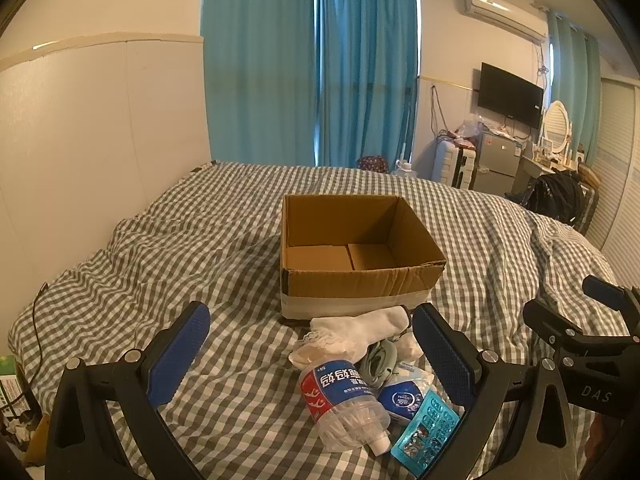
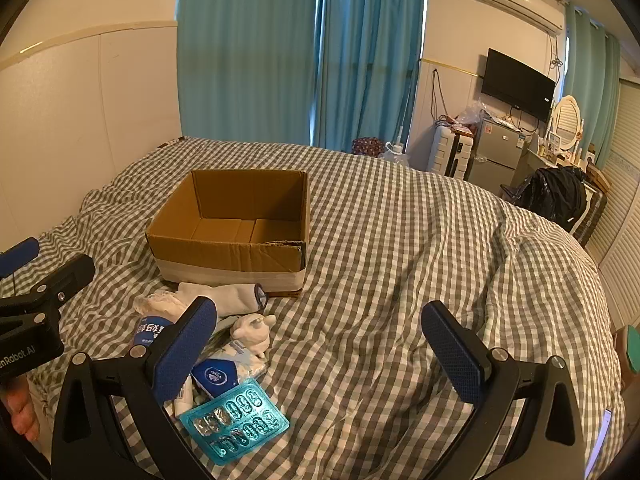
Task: Organize objects
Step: 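Move both grippers toward the pile of items in front of the box, then grasp the clear water bottle with the left gripper while the right grasps the blue-white packet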
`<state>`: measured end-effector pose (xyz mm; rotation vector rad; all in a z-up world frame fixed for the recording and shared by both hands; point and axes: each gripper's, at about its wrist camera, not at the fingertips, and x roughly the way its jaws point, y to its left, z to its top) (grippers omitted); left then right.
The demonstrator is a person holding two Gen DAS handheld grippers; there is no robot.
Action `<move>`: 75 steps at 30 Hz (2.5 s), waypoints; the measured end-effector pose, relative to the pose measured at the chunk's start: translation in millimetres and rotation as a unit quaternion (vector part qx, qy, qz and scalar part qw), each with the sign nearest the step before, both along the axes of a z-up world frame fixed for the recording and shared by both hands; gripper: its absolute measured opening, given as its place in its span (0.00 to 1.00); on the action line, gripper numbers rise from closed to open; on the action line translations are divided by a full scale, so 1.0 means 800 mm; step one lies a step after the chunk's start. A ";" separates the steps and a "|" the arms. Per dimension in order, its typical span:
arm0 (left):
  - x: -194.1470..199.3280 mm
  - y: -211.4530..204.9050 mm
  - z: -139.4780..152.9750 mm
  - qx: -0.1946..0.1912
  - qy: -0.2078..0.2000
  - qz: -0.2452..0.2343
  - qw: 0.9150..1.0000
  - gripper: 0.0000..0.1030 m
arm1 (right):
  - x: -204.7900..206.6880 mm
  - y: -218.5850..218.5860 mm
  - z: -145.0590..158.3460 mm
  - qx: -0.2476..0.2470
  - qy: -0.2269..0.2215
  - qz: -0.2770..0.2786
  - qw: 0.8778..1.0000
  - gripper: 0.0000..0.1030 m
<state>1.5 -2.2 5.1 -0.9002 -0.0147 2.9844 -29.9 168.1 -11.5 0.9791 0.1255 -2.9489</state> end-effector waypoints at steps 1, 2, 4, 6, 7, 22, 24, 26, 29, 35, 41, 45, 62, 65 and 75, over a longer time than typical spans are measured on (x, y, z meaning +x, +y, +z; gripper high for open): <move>-0.001 -0.001 0.000 0.002 -0.002 0.001 1.000 1.00 | 0.000 0.000 0.001 0.000 0.000 0.000 1.000 1.00; -0.001 -0.001 -0.001 0.002 -0.002 0.002 1.000 1.00 | 0.000 0.000 0.001 0.001 0.000 0.001 1.000 1.00; -0.002 -0.002 -0.002 0.001 -0.003 0.003 1.000 1.00 | 0.000 -0.001 0.001 0.002 -0.001 0.003 1.000 1.00; -0.002 -0.001 -0.003 0.001 -0.005 0.002 1.000 1.00 | -0.001 -0.002 0.002 0.002 -0.001 0.004 1.000 1.00; -0.002 -0.001 -0.003 0.000 -0.006 0.003 1.000 1.00 | -0.001 -0.003 0.002 0.002 -0.002 0.005 1.000 1.00; -0.001 -0.001 -0.004 0.007 -0.005 -0.011 1.000 1.00 | -0.001 -0.006 0.002 -0.001 -0.003 0.010 1.000 1.00; -0.001 -0.002 -0.003 0.012 -0.005 -0.017 1.000 1.00 | 0.000 -0.006 0.003 -0.002 -0.003 0.009 1.000 1.00; 0.001 -0.003 -0.001 0.022 -0.003 -0.024 0.999 1.00 | 0.002 -0.007 0.003 -0.002 -0.002 0.008 1.000 1.00; 0.005 -0.004 0.005 0.024 0.004 -0.023 0.999 1.00 | 0.004 -0.009 0.005 0.002 0.001 0.009 1.000 1.00; 0.006 -0.006 0.006 0.020 0.004 -0.017 1.000 1.00 | 0.008 -0.013 0.012 0.005 0.008 0.014 1.000 1.00; 0.004 -0.003 0.001 0.014 0.000 -0.016 1.000 1.00 | 0.012 -0.015 0.015 0.008 0.014 0.021 1.000 1.00; -0.005 0.000 -0.012 0.005 -0.015 -0.013 1.000 1.00 | 0.007 -0.013 0.005 0.006 0.005 0.022 1.000 1.00; -0.028 0.015 -0.082 -0.029 -0.083 -0.010 0.996 1.00 | -0.019 0.010 -0.043 -0.021 -0.038 0.026 0.999 1.00; -0.034 0.018 -0.103 -0.035 -0.110 -0.015 0.993 1.00 | -0.026 0.007 -0.057 -0.026 -0.053 0.034 0.998 1.00; -0.054 0.029 -0.161 -0.008 -0.172 -0.062 0.983 0.96 | -0.048 -0.003 -0.111 -0.021 -0.112 0.053 0.992 1.00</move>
